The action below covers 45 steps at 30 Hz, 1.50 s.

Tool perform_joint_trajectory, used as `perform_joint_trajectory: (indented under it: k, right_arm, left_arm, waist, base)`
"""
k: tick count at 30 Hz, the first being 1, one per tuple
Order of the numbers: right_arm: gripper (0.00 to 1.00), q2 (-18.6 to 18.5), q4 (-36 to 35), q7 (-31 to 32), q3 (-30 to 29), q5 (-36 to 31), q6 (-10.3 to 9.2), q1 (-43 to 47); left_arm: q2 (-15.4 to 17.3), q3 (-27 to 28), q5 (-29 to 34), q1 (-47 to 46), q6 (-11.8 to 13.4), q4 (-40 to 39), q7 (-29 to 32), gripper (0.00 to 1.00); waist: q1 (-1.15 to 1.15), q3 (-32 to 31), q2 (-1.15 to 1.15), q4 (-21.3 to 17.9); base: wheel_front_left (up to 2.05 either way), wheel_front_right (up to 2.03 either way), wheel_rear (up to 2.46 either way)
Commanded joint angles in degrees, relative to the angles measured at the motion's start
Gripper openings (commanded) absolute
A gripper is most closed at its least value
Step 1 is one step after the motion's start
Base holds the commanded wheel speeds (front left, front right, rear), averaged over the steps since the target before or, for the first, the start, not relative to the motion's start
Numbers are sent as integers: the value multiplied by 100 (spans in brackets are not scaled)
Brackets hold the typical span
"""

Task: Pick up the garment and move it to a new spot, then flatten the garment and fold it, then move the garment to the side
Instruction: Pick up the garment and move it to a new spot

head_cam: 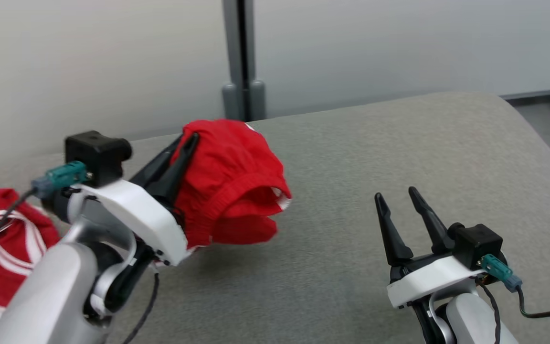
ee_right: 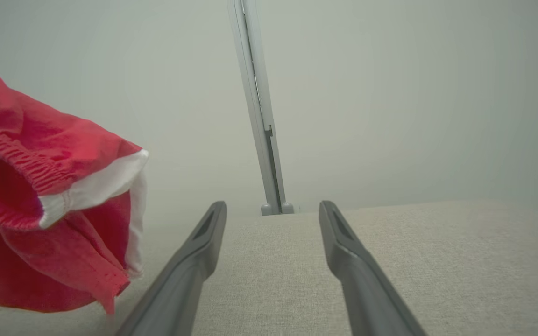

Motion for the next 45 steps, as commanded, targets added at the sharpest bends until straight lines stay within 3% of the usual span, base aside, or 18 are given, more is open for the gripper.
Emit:
perform_joint_trajectory:
  k: [1, 8, 15, 16, 17, 18, 22, 27, 37, 45]
  right_arm:
    - [100, -48, -15, -22, -10, -26, 0, -45]
    - [100, -80, -120, -4, -68, -77, 0, -136]
    - [100, -55, -155, -13, -65, -88, 0, -186]
    - [100, -49, -152, -14, -67, -90, 0, -188]
    - [100, -43, -150, -16, -65, -102, 0, -182]
    - [100, -39, -146, -17, -70, -111, 0, -176]
    - [100, -60, -127, -20, -69, -134, 0, -133]
    - [100, -121, -165, -23, -69, -149, 0, -55]
    - [100, -292, -322, -23, -270, -141, 0, 289]
    - [100, -301, -621, -12, -499, -207, 0, 591]
  left_arm:
    - [1, -23, 98, 30, 21, 28, -82, 0]
    - [-472, -535, 663, -196, -168, 679, -927, 0]
    - [-914, -1183, 1133, -344, -555, 2364, -1751, 0]
    - [-971, -1232, 1140, -374, -604, 2603, -1816, 20]
    - [-1023, -1299, 1145, -405, -655, 2818, -1859, 53]
    - [-1079, -1344, 1151, -444, -699, 2990, -1925, 100]
    - [-1251, -1432, 1101, -548, -811, 3395, -2201, 100]
    - [-1244, -1367, 1086, -643, -818, 3347, -2486, 100]
    - [-590, -663, 770, 64, -256, 2625, -2720, 100]
    - [-192, -4, 413, 938, 222, 2278, -2987, 100]
  waist:
    - [0, 81, 0, -328]
    - [0, 392, 0, -861]
    - [0, 648, 0, -1093]
    - [0, 657, 0, -1096]
    - [0, 661, 0, -1089]
    - [0, 660, 0, -1070]
    - [0, 572, 0, -888]
    - [0, 395, 0, -536]
    - [0, -11, 0, 155]
    - [0, -144, 0, 342]
  base:
    - [0, 0, 0]
    - [0, 0, 0]
    - [0, 0, 0]
    - [0, 0, 0]
    - [0, 0, 0]
    - [0, 0, 0]
    - [0, 0, 0]
    - [0, 0, 0]
    - [0, 0, 0]
    - [0, 0, 0]
